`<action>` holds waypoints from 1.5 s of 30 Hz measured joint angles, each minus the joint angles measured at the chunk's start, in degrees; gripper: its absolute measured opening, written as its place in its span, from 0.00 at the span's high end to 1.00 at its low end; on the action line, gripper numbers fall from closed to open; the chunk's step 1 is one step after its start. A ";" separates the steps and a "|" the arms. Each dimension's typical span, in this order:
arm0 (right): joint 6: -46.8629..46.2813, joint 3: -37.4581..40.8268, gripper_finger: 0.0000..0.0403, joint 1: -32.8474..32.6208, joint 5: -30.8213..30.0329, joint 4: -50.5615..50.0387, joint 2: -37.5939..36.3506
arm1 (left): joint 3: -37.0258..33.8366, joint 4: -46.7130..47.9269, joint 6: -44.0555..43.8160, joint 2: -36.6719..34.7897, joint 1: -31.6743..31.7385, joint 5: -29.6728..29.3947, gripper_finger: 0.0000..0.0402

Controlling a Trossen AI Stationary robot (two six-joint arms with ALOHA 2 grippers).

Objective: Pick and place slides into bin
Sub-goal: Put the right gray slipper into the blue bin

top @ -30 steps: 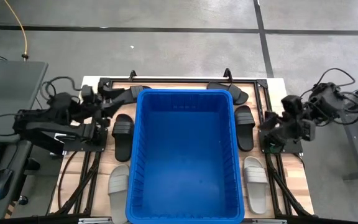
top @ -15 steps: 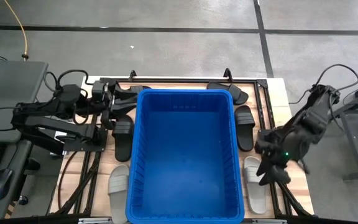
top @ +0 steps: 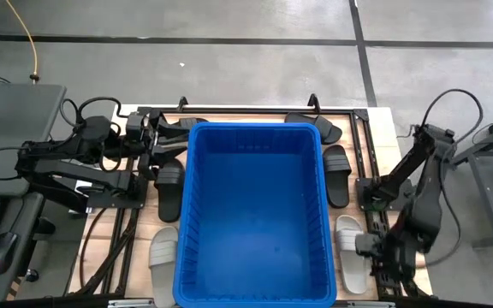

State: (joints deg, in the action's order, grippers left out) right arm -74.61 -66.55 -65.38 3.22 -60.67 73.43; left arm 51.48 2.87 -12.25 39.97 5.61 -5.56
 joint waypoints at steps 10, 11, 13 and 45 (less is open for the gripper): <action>2.84 2.76 0.36 -5.15 -1.06 1.39 15.23 | 0.02 -0.02 -0.02 0.00 0.00 0.00 0.37; 2.83 2.76 0.36 -5.14 -1.58 2.18 16.36 | 0.02 0.00 -0.02 0.00 0.00 0.00 0.37; 2.27 2.75 0.36 -5.16 -4.15 2.80 18.29 | 0.02 0.02 -0.02 0.07 0.00 0.00 0.37; -10.47 1.82 0.36 -5.41 -11.57 -16.35 22.22 | 0.04 0.31 0.10 1.92 0.01 3.67 0.37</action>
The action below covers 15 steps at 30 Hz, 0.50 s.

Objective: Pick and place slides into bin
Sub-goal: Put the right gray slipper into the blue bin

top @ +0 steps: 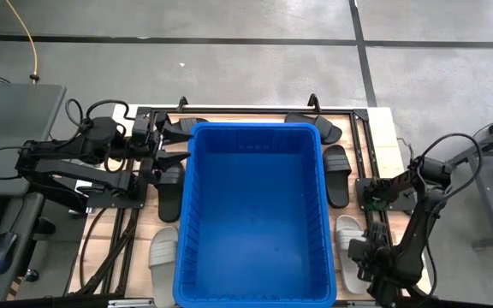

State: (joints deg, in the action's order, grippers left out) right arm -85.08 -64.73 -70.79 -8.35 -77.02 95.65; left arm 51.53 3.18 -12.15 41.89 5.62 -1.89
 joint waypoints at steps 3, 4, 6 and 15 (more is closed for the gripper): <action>0.84 0.00 0.36 0.45 3.17 0.03 1.00 | 0.00 0.02 -0.78 0.18 -0.01 0.00 0.36; 0.97 0.00 0.36 0.45 3.83 0.83 1.47 | 0.00 -0.02 -1.18 0.19 -0.01 -0.01 0.37; 0.66 0.02 0.36 0.20 4.87 3.65 2.09 | 0.00 -0.15 -1.48 0.35 -0.01 0.00 0.37; -0.31 0.00 0.36 -0.12 4.61 5.09 2.56 | 0.00 0.03 -1.09 0.39 0.00 0.00 0.37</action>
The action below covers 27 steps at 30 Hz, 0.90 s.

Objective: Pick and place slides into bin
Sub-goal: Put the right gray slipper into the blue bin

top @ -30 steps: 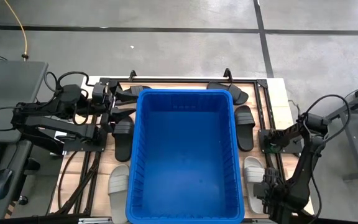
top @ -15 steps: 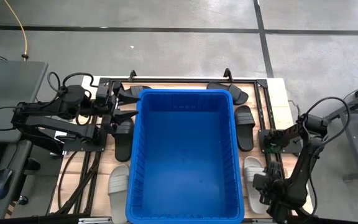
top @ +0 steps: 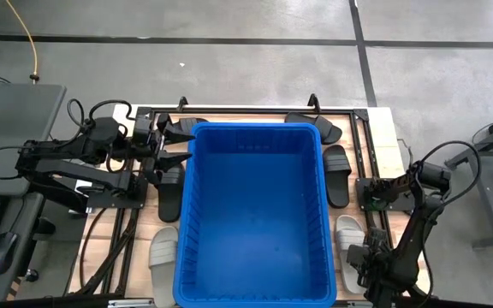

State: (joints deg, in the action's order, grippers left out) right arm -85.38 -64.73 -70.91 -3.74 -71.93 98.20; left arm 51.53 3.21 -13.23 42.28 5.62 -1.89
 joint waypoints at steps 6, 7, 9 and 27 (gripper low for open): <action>-0.13 0.00 0.36 0.77 -2.34 -2.84 0.49 | 0.00 -0.01 -0.04 0.00 0.00 0.00 0.37; -0.13 0.00 0.36 0.88 -2.28 -3.14 0.96 | 0.00 -0.01 -0.06 0.00 -0.01 0.00 0.37; -0.13 0.00 0.36 1.17 -2.16 -3.48 2.39 | 0.00 -0.01 -0.19 0.00 0.00 0.00 0.37; -8.28 0.02 0.41 2.69 -4.07 -11.11 8.73 | -0.02 -0.16 -2.25 0.72 -0.01 0.94 0.37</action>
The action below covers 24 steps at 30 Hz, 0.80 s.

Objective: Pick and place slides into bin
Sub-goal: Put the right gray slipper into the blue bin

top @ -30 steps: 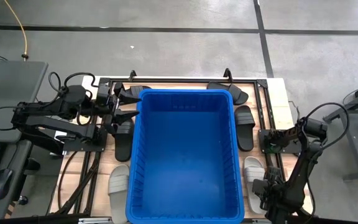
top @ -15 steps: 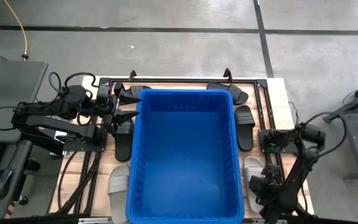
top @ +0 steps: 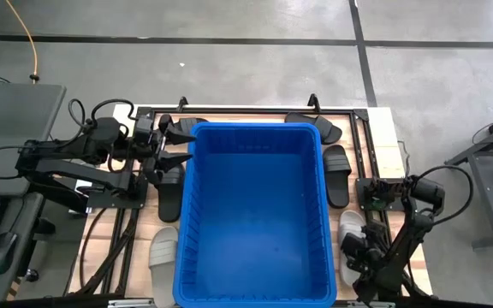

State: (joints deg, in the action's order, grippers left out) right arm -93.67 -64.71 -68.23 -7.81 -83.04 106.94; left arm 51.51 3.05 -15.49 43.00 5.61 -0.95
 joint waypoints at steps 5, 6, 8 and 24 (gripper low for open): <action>-4.99 3.75 0.76 -0.47 5.38 6.40 -0.10 | 0.00 0.17 -0.63 0.62 0.00 0.11 0.37; -5.83 4.58 0.86 -0.61 5.98 8.53 -0.14 | 0.00 0.05 -0.89 0.82 0.00 0.11 0.37; -8.10 5.44 0.95 -1.02 6.12 11.77 -0.21 | 0.00 0.09 -1.11 1.17 0.00 0.11 0.37; -11.13 0.20 1.00 -2.05 12.98 7.69 -7.16 | -0.01 0.51 -1.31 1.99 0.00 2.17 0.37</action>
State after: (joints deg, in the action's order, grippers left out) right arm -104.80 -64.51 -70.27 5.17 -75.35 99.78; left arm 51.49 3.56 -16.79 44.99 5.61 1.22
